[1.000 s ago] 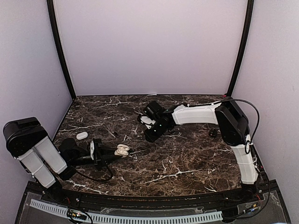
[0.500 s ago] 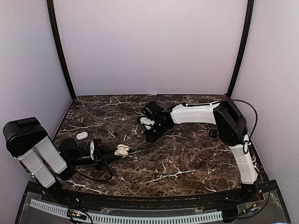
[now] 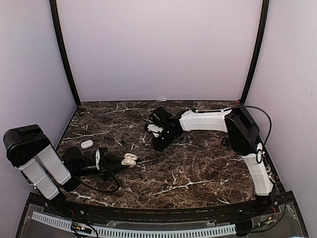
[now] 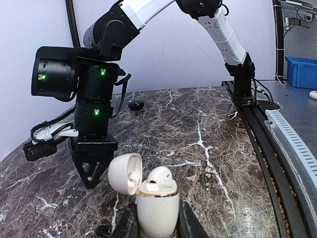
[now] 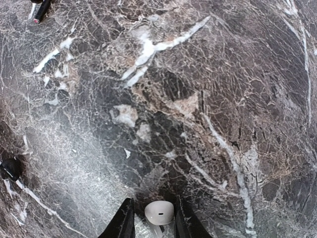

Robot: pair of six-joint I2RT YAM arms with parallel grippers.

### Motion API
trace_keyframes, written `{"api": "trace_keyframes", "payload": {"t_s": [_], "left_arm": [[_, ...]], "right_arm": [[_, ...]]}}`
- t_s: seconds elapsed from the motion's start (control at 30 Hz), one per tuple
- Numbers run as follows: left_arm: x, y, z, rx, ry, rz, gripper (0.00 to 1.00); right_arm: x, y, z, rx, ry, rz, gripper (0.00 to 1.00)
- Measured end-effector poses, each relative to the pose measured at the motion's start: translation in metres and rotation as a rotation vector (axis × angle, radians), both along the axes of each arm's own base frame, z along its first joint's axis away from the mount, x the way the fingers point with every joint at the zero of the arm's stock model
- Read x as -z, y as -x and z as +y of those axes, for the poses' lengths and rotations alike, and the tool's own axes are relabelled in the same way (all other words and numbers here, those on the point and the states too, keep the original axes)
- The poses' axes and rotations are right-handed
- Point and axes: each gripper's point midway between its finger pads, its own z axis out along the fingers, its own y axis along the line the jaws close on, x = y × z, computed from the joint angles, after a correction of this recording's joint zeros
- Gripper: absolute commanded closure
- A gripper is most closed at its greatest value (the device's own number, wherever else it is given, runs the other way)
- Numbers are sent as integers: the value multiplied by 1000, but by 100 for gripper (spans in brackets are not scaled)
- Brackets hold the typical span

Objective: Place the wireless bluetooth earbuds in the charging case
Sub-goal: Pick up the left earbud from the center of the board.

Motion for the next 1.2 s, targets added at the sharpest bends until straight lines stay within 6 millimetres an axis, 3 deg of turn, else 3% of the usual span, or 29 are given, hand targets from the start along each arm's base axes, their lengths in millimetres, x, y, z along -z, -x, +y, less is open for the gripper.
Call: {"api": "trace_keyframes", "payload": {"t_s": [0.37, 0.77, 0.93, 1.2], "left_arm": [[0, 0, 0, 0, 0, 0, 100], [0, 1, 0, 4, 0, 0, 100], [0, 1, 0, 4, 4, 14, 100], [-9, -8, -4, -9, 44, 67, 100]], "right_arm": [[0, 1, 1, -9, 1, 3, 86], [-7, 9, 2, -25, -47, -8, 87], [-36, 21, -1, -24, -112, -49, 87], [-112, 59, 11, -67, -312, -186, 88]]}}
